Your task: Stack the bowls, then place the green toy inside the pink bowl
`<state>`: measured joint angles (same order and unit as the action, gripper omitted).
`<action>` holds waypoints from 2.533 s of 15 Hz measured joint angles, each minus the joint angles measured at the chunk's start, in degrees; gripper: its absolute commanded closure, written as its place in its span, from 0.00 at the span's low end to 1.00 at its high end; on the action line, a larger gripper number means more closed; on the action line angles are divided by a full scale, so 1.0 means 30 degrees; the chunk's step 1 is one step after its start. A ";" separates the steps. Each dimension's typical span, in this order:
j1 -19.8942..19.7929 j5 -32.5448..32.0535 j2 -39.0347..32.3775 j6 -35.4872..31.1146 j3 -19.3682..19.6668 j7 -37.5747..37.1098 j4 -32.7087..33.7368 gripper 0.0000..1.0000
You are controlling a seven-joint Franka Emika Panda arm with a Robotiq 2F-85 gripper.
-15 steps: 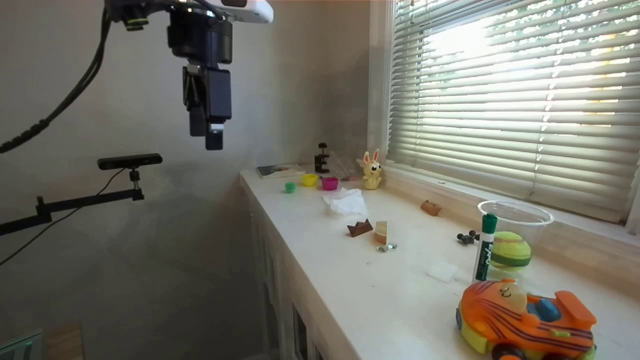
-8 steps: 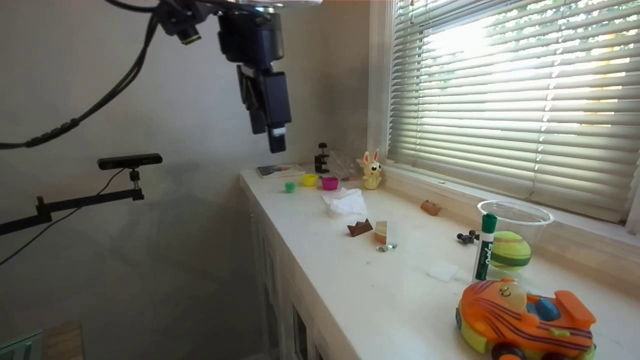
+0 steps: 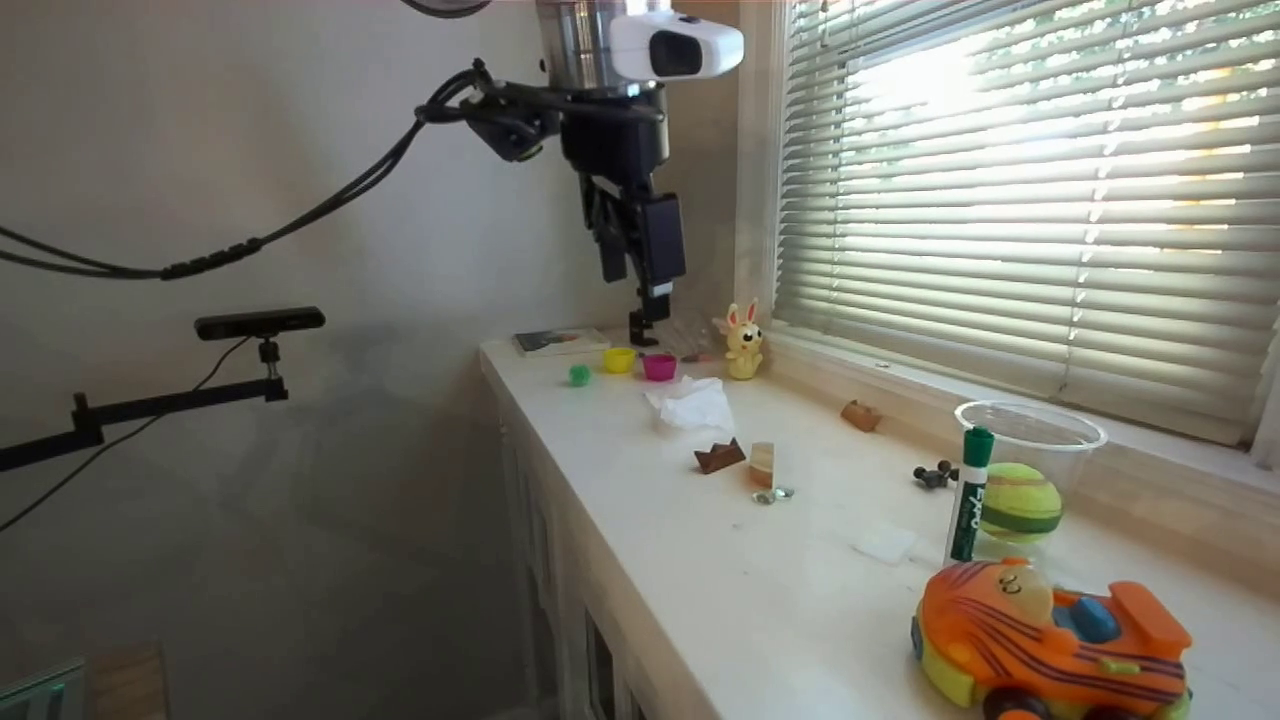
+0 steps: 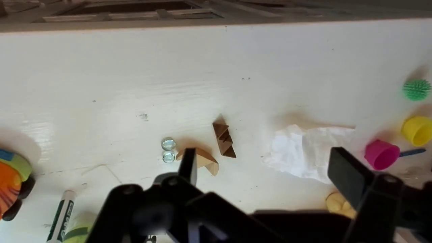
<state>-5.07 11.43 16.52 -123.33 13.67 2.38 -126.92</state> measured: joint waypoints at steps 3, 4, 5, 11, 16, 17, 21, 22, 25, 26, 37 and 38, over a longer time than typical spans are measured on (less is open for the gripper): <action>-0.0009 0.0009 -0.0007 0.0000 0.0010 0.0000 0.0113 0.00; -0.0045 0.0002 -0.0010 0.0001 -0.0023 0.0004 0.0108 0.00; -0.0081 -0.0027 -0.0035 0.0001 -0.0054 0.0061 0.0096 0.00; 0.0093 -0.0030 -0.1263 -0.0079 -0.0213 0.3561 0.0974 0.00; 0.0329 -0.0030 -0.3649 -0.0083 -0.0826 0.6477 0.3506 0.00; 0.0361 -0.0026 -0.4139 -0.0083 -0.1000 0.6980 0.4040 0.00; 0.0476 0.0096 -0.6092 -0.0083 -0.1902 0.8756 0.6066 0.00; 0.0480 0.0162 -0.6569 -0.0083 -0.2173 0.9104 0.6544 0.00; 0.0469 0.0557 -0.7818 -0.0142 -0.2926 0.9915 0.7886 0.00; 0.0464 0.0654 -0.8180 -0.0154 -0.3148 1.0098 0.8305 0.00; 0.0295 0.0630 -1.0190 0.0260 -0.4194 1.0669 1.0903 0.00; 0.0280 0.0630 -1.0191 0.0263 -0.4199 1.0680 1.0904 0.00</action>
<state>-4.23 13.32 -14.05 -122.54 1.08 34.42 -94.21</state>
